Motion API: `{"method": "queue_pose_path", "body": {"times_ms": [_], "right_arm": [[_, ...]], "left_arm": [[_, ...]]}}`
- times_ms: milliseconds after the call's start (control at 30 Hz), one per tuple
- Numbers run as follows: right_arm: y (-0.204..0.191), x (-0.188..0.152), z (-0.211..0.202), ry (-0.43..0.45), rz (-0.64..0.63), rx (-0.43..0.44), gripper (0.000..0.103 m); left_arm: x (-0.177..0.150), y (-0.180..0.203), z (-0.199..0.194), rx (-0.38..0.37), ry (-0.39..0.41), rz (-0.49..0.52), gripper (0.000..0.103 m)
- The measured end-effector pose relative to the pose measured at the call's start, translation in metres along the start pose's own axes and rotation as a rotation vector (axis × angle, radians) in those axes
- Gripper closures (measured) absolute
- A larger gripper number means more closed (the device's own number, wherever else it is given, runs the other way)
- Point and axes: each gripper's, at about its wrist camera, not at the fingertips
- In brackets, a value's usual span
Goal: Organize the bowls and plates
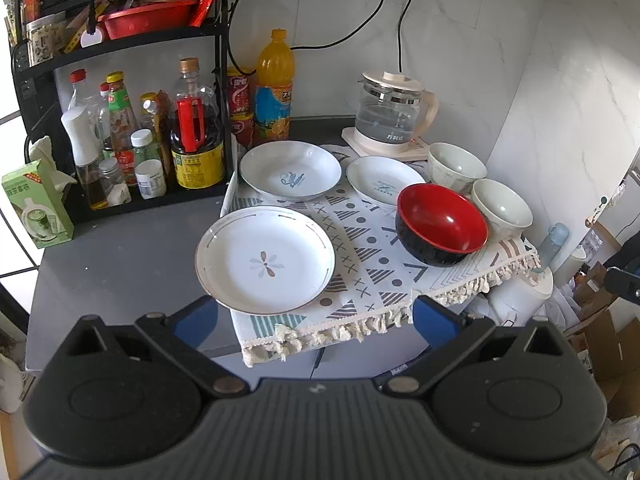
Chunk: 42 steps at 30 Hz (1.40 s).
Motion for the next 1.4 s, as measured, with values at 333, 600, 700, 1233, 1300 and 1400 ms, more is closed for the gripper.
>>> {"method": "queue_pose_path", "body": {"times_ms": [333,600,700,1233,1300,1400], "right_arm": [[0.003,-0.001,-0.001,0.005,-0.010,-0.006,0.000],[0.006,-0.001,-0.001,0.003,-0.012,-0.010,0.000],[0.007,-0.003,0.000,-0.002,-0.015,-0.011,0.000],[0.015,-0.002,0.005,-0.021,-0.014,0.008,0.000],[0.017,-0.001,0.006,-0.022,-0.014,0.003,0.000],[0.019,0.001,0.008,-0.023,-0.014,0.016,0.000]], "left_arm": [[0.002,0.012,0.003,0.001,0.005,0.006,0.000],[0.000,0.016,0.004,0.005,0.009,0.007,0.000],[-0.001,0.016,0.004,0.005,0.010,0.004,0.000],[-0.002,0.023,0.004,0.026,-0.007,-0.028,0.000],[0.000,0.026,0.004,0.030,-0.005,-0.035,0.000],[0.004,0.028,0.006,0.031,-0.009,-0.052,0.000]]}}
Point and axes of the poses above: each gripper's, at about its wrist camera, not at the fingertips, and z roughly the way its jaws point, y to its right, x to its top, and after that the axes turned 10 degrees about -y, right-handed
